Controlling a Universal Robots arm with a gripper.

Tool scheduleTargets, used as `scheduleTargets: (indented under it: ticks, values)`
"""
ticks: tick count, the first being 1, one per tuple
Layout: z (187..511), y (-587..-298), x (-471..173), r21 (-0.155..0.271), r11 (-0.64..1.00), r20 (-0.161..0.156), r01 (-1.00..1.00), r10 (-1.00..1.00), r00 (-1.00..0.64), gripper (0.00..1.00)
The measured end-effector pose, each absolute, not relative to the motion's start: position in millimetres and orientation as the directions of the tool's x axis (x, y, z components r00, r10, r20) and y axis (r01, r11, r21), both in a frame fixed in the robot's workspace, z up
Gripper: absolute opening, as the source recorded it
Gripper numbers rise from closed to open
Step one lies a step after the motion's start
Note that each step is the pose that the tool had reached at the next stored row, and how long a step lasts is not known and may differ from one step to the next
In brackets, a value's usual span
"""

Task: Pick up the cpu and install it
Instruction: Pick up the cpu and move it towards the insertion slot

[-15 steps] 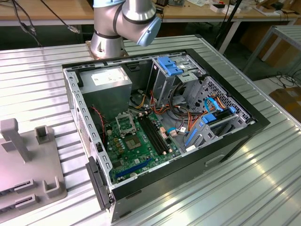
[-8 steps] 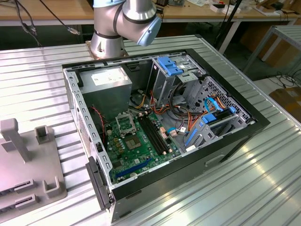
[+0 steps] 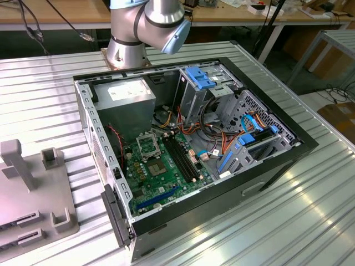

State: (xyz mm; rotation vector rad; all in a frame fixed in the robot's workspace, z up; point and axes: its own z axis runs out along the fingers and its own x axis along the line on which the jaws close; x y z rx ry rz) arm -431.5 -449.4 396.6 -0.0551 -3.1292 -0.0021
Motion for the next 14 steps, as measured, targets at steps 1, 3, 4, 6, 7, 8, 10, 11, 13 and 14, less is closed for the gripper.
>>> scheduleTargets:
  ticks: [1,3,4,6,7,8,10,11,13,14]
  values:
    - [396.7,-449.4,-431.0,0.001,0.999,0.012,0.035,0.035,-0.999,0.47]
    - [396.7,-449.4,-430.2,0.001,0.999,0.012,0.035,0.035,-0.999,0.47]
    - [396.7,-449.4,-429.8,0.001,0.999,0.012,0.035,0.035,-0.999,0.47]
    - [396.7,-449.4,-428.8,0.001,0.999,0.012,0.035,0.035,-0.999,0.47]
    - [396.7,-449.4,-428.4,0.001,0.999,0.012,0.035,0.035,-0.999,0.47]
    - [396.7,-449.4,-427.9,0.001,0.999,0.012,0.035,0.035,-0.999,0.47]
    - [396.7,-449.4,-427.0,0.001,0.999,0.012,0.035,0.035,-0.999,0.47]
    - [396.6,-449.4,-426.7,0.001,0.999,0.012,0.035,0.035,-0.999,0.47]
    - [396.7,-449.4,-425.7,0.001,0.999,0.012,0.035,0.035,-0.999,0.47]
    - [396.7,-449.4,-425.1,0.001,0.999,0.012,0.035,0.035,-0.999,0.47]
